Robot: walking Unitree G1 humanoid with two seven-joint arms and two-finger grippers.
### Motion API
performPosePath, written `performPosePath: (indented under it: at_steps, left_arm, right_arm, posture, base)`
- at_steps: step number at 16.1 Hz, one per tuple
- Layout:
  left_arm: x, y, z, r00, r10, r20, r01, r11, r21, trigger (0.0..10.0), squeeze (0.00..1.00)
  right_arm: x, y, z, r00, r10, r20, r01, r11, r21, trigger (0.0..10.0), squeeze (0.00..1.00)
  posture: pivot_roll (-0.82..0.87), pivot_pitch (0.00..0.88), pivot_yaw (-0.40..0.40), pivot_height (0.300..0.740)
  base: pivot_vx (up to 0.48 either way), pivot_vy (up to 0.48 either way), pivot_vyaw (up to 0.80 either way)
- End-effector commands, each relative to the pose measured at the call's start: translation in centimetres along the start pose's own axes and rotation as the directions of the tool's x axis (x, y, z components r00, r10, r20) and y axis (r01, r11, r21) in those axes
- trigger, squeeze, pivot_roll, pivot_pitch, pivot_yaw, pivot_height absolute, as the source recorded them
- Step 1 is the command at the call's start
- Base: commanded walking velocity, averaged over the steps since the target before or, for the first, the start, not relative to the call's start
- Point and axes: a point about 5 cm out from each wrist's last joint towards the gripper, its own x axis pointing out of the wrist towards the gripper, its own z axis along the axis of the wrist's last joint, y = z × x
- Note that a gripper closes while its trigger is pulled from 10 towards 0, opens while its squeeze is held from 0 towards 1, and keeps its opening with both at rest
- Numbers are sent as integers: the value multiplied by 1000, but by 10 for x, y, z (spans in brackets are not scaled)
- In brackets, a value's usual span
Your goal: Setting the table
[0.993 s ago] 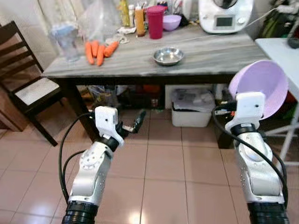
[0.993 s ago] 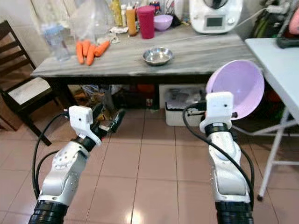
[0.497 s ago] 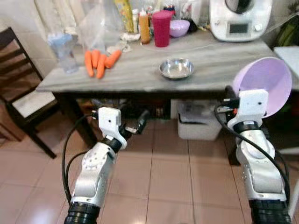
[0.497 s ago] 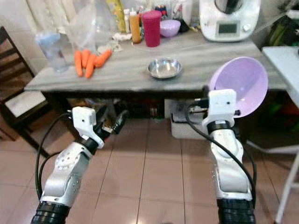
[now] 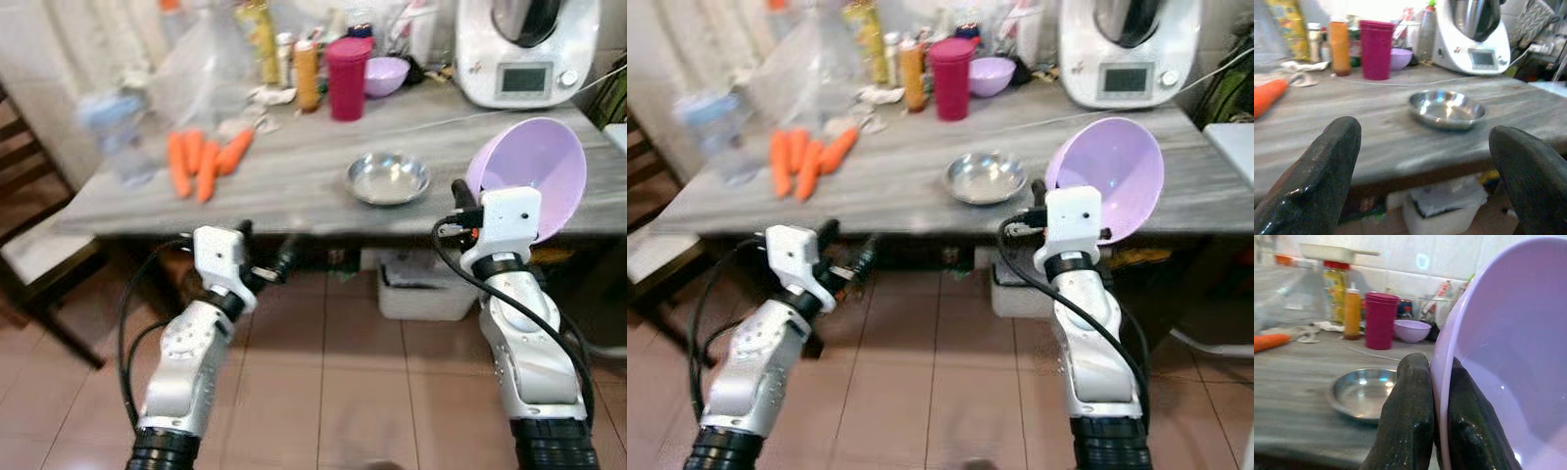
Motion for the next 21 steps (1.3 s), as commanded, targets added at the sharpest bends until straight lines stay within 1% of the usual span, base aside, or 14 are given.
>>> performPosePath:
  at_steps: [1, 9, 11, 13, 15, 17, 18, 19, 20, 21]
  left_arm:
    - [0, 1, 2, 1000, -11, -3, 11, 1000, 13, 10000, 0]
    - [-2, -1, 1, 1000, -8, -8, 8, 1000, 12, 10000, 0]
    - [-4, 1, 2, 1000, 7, -2, -7, 1000, 11, 10000, 0]
    - [-8, 5, 3, 999, 34, -3, -34, 999, 33, 10000, 0]
    - [-20, 6, 1, 999, 14, -33, -11, 997, 78, 10000, 0]
    - [-29, 6, -1, 998, -19, -57, 26, 992, 121, 10000, 0]
    - [-37, 7, -2, 995, -45, -85, 58, 987, 147, 10000, 0]
    - [-46, 8, -4, 991, -73, -116, 92, 981, 171, 10000, 0]
    - [-52, 8, -4, 987, -93, -133, 117, 976, 185, 10000, 0]
    - [-59, 8, -5, 979, -131, -158, 162, 966, 203, 10000, 0]
  right_arm:
    - [1, -1, 5, 1000, 7, 18, -7, 1000, -2, 10000, 0]
    - [4, 3, 8, 998, 55, 27, -54, 998, -14, 10000, 0]
    - [4, 6, 9, 995, 92, 30, -91, 996, -18, 10000, 0]
    - [3, 11, 11, 989, 146, 36, -145, 989, -29, 10000, 0]
    - [2, 16, 13, 978, 206, 42, -206, 978, -20, 10000, 0]
    - [3, 17, 13, 972, 231, 36, -229, 973, -33, 10000, 0]
    - [4, 17, 12, 967, 254, 25, -253, 967, -41, 10000, 0]
    - [5, 19, 12, 955, 296, 14, -295, 954, -57, 10000, 0]
    - [5, 21, 12, 944, 329, 9, -329, 943, -53, 10000, 0]
    - [7, 26, 12, 923, 385, -8, -385, 921, -50, 10000, 0]
  posture:
    - [-236, 32, 60, 740]
    - [-229, 34, 50, 740]
    - [-226, 34, 49, 740]
    - [-224, 35, 49, 740]
    - [-219, 39, 49, 740]
    - [-218, 39, 49, 740]
    - [-213, 43, 47, 740]
    - [-207, 47, 45, 740]
    - [-207, 47, 45, 740]
    - [-199, 52, 41, 740]
  base:
    - [480, 0, 0]
    - [480, 0, 0]
    - [450, 0, 0]
    - [0, 0, 0]
    - [0, 0, 0]
    - [0, 0, 0]
    - [0, 0, 0]
    - [0, 0, 0]
    - [0, 0, 0]
    - [0, 0, 0]
